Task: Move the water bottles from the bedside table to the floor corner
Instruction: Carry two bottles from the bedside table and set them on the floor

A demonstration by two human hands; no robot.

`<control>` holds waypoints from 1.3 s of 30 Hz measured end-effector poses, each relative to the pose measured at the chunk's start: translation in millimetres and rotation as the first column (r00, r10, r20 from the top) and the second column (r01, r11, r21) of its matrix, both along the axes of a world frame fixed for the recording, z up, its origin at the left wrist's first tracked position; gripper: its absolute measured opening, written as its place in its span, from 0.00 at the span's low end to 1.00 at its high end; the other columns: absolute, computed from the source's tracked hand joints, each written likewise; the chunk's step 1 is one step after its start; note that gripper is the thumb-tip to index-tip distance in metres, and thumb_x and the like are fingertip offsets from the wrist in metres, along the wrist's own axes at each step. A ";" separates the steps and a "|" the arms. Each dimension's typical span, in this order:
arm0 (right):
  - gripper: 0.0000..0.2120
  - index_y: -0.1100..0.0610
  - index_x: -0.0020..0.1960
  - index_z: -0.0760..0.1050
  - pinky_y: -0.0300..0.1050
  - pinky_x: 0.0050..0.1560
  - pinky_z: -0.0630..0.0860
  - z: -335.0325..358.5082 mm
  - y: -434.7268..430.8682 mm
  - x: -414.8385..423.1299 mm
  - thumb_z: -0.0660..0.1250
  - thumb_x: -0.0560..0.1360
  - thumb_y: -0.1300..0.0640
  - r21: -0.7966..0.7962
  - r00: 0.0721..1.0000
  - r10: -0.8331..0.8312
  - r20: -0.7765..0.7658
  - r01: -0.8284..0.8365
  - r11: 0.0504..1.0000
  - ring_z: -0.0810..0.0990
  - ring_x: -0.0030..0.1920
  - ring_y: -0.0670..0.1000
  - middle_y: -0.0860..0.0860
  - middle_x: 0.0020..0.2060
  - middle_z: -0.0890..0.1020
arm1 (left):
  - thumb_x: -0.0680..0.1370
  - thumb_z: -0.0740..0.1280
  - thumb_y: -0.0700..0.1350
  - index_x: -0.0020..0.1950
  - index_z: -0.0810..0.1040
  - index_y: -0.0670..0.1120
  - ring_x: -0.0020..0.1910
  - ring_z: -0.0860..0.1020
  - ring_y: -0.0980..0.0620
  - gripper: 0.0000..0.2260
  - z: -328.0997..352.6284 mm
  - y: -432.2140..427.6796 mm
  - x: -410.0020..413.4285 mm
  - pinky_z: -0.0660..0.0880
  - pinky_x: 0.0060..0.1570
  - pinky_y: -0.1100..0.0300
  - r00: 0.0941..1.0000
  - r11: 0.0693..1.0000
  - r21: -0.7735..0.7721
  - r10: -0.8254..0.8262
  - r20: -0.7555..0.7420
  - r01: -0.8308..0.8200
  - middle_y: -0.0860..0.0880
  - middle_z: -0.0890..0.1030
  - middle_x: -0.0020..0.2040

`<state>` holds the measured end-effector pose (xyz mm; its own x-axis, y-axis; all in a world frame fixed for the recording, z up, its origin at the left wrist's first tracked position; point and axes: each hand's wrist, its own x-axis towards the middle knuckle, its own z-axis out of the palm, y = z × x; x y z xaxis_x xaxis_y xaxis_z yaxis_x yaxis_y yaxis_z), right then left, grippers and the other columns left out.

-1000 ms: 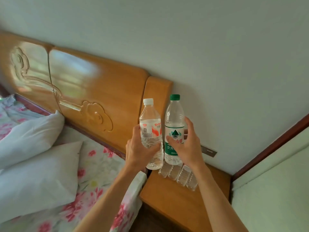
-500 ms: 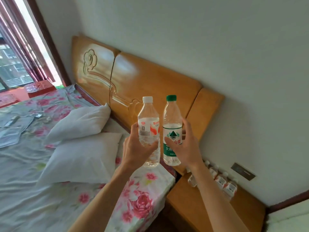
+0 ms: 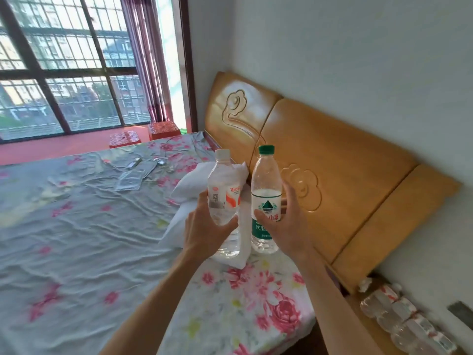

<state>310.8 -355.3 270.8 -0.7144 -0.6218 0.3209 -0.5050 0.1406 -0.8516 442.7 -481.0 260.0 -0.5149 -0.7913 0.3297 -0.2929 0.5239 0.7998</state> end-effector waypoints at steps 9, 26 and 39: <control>0.38 0.47 0.75 0.58 0.48 0.60 0.79 10.7 -100.9 96.9 0.75 0.71 0.51 -0.022 0.971 0.235 -0.041 -0.236 0.972 0.77 0.62 0.50 0.49 0.66 0.74 | 0.65 0.79 0.51 0.65 0.68 0.48 0.47 0.82 0.48 0.32 9.2 -63.3 122.8 0.79 0.49 0.50 0.964 0.964 0.001 0.267 -0.006 -0.267 0.57 0.77 0.47; 0.39 0.49 0.74 0.60 0.30 0.42 0.76 4.8 -264.3 222.5 0.77 0.70 0.52 -0.017 0.664 0.745 -0.064 -0.747 0.665 0.81 0.50 0.47 0.53 0.60 0.79 | 0.65 0.78 0.54 0.66 0.68 0.50 0.45 0.80 0.57 0.33 -1.6 -124.4 281.8 0.77 0.47 0.58 0.673 0.676 0.051 0.737 -0.070 -0.735 0.58 0.78 0.48; 0.41 0.46 0.74 0.61 0.30 0.34 0.74 -16.7 -296.0 371.9 0.78 0.68 0.56 -0.009 0.249 0.967 0.046 -0.968 0.249 0.79 0.40 0.34 0.38 0.44 0.76 | 0.66 0.77 0.59 0.67 0.67 0.52 0.47 0.76 0.59 0.35 -15.6 -75.1 406.1 0.76 0.49 0.59 0.279 0.282 0.049 0.959 -0.052 -0.958 0.63 0.74 0.49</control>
<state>682.8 -651.3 254.1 0.4181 -0.8599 0.2929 -0.2449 -0.4172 -0.8752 848.8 -556.1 244.4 0.6346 -0.7050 0.3167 -0.5346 -0.1045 0.8386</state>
